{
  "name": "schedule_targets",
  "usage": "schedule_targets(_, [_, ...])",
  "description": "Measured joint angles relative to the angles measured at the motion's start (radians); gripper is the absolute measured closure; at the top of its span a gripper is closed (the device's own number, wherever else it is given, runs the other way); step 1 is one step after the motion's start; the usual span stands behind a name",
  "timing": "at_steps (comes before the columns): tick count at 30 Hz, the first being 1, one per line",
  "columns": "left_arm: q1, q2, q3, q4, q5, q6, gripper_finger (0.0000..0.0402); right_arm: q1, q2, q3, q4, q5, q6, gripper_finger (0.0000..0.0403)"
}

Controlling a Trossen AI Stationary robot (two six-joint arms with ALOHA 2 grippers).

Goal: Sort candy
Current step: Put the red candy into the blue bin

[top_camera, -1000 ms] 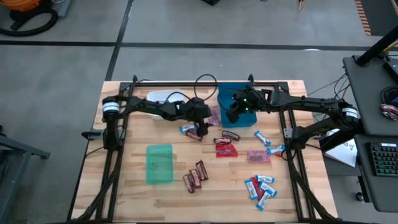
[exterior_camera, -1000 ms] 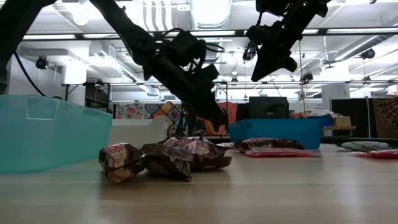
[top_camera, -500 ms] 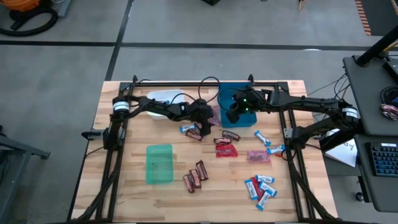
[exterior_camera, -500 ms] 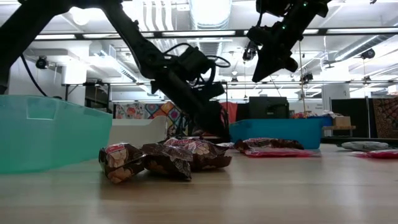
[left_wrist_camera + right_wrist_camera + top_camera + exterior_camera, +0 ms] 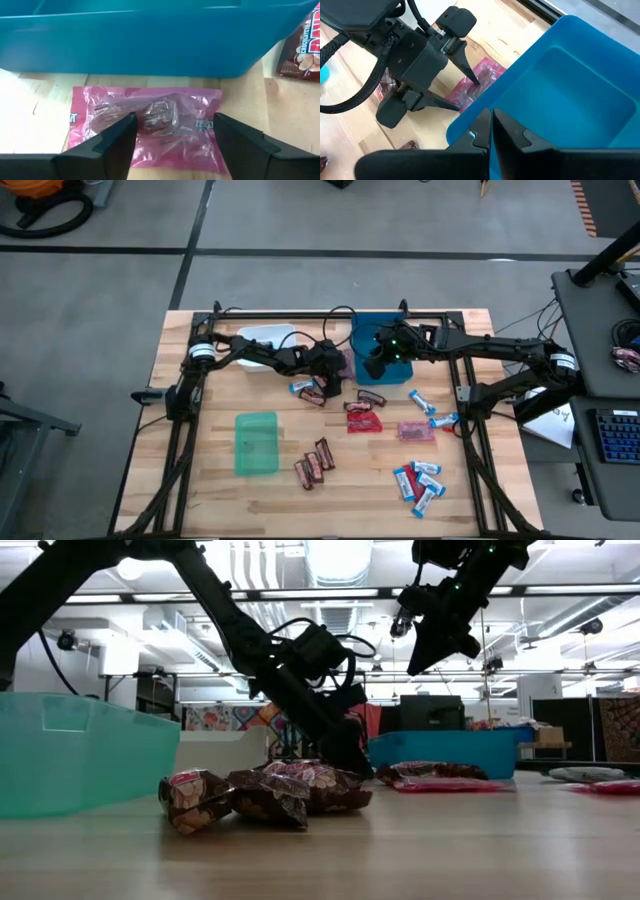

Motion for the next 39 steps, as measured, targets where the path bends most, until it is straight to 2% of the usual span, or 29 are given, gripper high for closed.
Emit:
schedule_targets(4, [0.0, 0.0, 0.0, -0.003, -0.002, 0.0, 0.0221, 0.0, 0.0, 0.0, 0.0, 0.0, 0.0, 0.0394])
schedule_targets(12, [0.0, -0.006, 0.0, -0.02, 0.001, -0.031, 0.0367, 0.0, 0.0, 0.0, 0.007, 0.0, -0.005, 0.0394])
schedule_targets(14, [0.0, -0.016, -0.001, -0.041, 0.011, -0.05, 0.0391, 0.003, 0.0, 0.0, 0.014, 0.0, -0.023, 0.0394])
schedule_targets(18, [0.004, -0.067, -0.003, -0.12, 0.029, -0.069, 0.0391, 0.014, 0.0, 0.0, 0.041, 0.0, -0.089, 0.0394])
schedule_targets(24, [0.009, -0.222, -0.004, -0.224, 0.081, -0.065, 0.0399, 0.08, 0.0, 0.0, 0.119, 0.0, -0.297, 0.0394])
schedule_targets(27, [0.017, -0.308, -0.005, -0.276, 0.197, -0.051, 0.0401, 0.134, 0.0, 0.0, 0.165, 0.004, -0.378, 0.0394])
schedule_targets(33, [0.034, -0.46, -0.02, -0.318, 0.523, -0.047, 0.0401, 0.256, -0.003, 0.0, 0.269, 0.009, -0.513, 0.0394])
schedule_targets(36, [0.029, -0.516, -0.048, -0.319, 0.606, -0.051, 0.0401, 0.299, -0.005, 0.0, 0.307, 0.007, -0.539, 0.0394])
schedule_targets(39, [0.023, -0.563, -0.083, -0.305, 0.625, -0.066, 0.0401, 0.327, -0.005, 0.0, 0.312, 0.008, -0.551, 0.0386])
